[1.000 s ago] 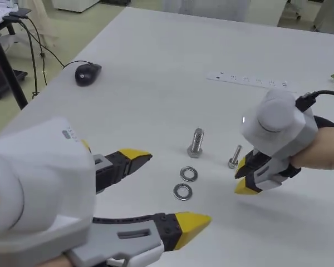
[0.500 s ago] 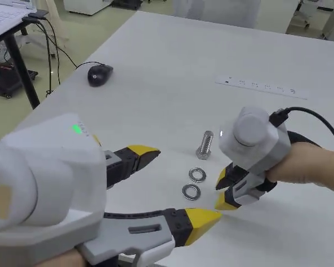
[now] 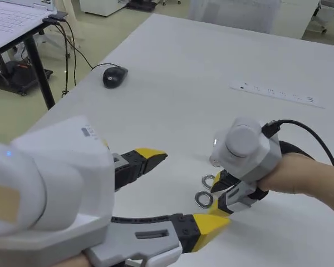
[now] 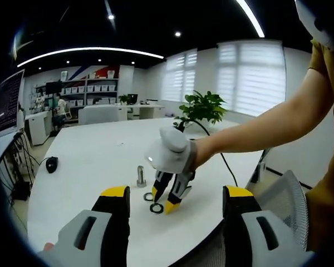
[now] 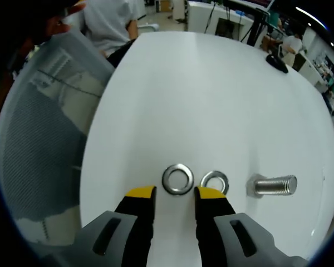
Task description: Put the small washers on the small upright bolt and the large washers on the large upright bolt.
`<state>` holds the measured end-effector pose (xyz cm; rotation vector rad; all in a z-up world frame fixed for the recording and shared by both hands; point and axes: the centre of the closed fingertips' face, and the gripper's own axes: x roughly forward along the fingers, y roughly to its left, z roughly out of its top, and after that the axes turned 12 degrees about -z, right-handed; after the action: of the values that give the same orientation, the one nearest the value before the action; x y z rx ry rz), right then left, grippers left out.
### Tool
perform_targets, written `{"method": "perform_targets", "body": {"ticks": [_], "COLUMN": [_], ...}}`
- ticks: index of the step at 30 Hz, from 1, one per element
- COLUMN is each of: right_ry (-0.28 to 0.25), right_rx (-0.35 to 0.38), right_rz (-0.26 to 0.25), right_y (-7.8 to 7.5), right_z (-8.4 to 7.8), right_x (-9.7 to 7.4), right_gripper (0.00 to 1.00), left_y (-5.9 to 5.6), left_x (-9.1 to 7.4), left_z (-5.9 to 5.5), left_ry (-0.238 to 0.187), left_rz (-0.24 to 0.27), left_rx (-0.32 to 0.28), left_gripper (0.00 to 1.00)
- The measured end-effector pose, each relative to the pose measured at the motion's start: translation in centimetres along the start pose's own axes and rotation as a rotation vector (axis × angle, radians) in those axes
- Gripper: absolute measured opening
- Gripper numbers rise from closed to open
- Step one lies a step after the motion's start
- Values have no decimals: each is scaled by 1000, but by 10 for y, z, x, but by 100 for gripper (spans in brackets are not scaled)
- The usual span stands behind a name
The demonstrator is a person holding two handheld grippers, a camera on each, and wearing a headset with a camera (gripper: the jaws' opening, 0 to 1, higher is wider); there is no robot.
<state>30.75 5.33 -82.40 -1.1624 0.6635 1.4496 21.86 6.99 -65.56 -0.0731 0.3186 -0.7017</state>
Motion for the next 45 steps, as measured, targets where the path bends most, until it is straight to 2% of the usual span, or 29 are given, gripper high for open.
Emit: {"method": "perform_targets", "body": {"ticks": [6,8,17,19,28,32,40,45], "right_ry": [10,19,34,34,38,39,33,18], "right_rx": [-53,-78,-111,-129,-90,-105,-112,-92], "right_rz": [19,26,33,38,30,32,22,10], "right_y": [2,2,1,2,0,3,4,-1], "right_z": [8,7,6,7,6,6,4,5], "right_x": [3,3,3,3,2,0,-11,-27], "right_gripper": [29,29,27,24,22,21,21,21], "left_y": [6,7,10,10,10,9,8,7], "left_x": [-1,-1,2,3,3,3,4,5], "left_z": [-2,-3,-3,-3,-4,-5,-5,-5], "left_ry": [7,11,10,10,9,12,15,14], "left_rz": [9,9,5,4,5,5,3,-1], "left_rx": [-6,-11,-13,-13,-17,-16,-15,-14], "left_gripper": [67,67,67,67,67,67,67,67]}}
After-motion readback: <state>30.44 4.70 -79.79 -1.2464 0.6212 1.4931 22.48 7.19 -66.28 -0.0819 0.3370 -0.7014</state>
